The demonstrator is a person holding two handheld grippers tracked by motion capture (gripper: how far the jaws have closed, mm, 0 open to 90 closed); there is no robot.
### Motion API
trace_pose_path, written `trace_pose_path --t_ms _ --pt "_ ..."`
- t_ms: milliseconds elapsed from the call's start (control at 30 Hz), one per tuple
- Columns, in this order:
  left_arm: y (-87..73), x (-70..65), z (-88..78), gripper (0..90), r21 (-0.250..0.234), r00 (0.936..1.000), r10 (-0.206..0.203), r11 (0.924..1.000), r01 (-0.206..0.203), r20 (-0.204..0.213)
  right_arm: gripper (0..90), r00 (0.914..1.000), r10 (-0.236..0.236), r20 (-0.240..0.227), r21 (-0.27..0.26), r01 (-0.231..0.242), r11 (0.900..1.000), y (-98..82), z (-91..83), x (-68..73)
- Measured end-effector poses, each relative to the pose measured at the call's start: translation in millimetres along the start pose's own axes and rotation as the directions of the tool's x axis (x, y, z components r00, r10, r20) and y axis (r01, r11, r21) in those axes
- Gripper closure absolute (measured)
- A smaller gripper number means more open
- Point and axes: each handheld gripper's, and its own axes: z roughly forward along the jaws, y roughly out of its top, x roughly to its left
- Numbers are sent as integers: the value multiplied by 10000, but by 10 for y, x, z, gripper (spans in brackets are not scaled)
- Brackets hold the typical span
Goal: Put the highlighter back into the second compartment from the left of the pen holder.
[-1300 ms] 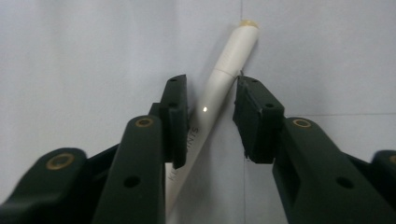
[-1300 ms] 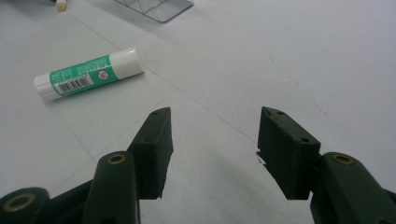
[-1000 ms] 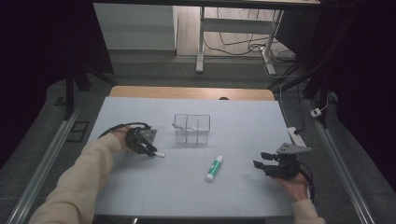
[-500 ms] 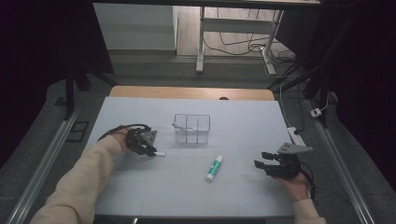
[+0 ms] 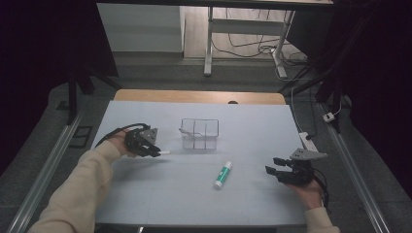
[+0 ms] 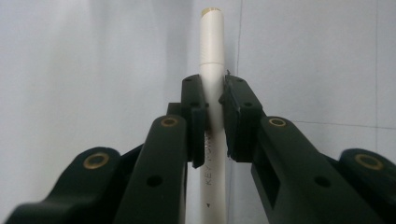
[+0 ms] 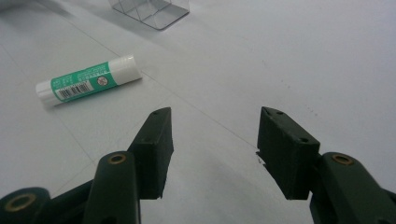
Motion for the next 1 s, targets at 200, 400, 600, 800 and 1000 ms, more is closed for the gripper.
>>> trace_pose_path --t_ms 200,400,600,800,1000 --pt "-43 -19 -120 793 -388 9969 -733 9966 722 -273 448 10000 -33 0 64 33 10000 4 8 5" --pt "-76 -36 -196 793 -780 9917 -1183 9904 1141 -514 448 10000 -7 6 15 7 10000 5 4 4" --pt "-85 -38 -260 793 -1075 9848 -1579 9829 1497 -723 450 10000 -60 28 -18 60 10000 9 -1 11" --pt "-83 -45 -360 793 -1433 9708 -2154 9693 1995 -1054 450 10000 16 -11 -69 -16 10000 10 -2 -7" --pt "-119 -39 -392 793 -1927 9417 -2914 9466 2585 -1681 450 10000 -39 45 -89 39 10000 11 -7 -5"
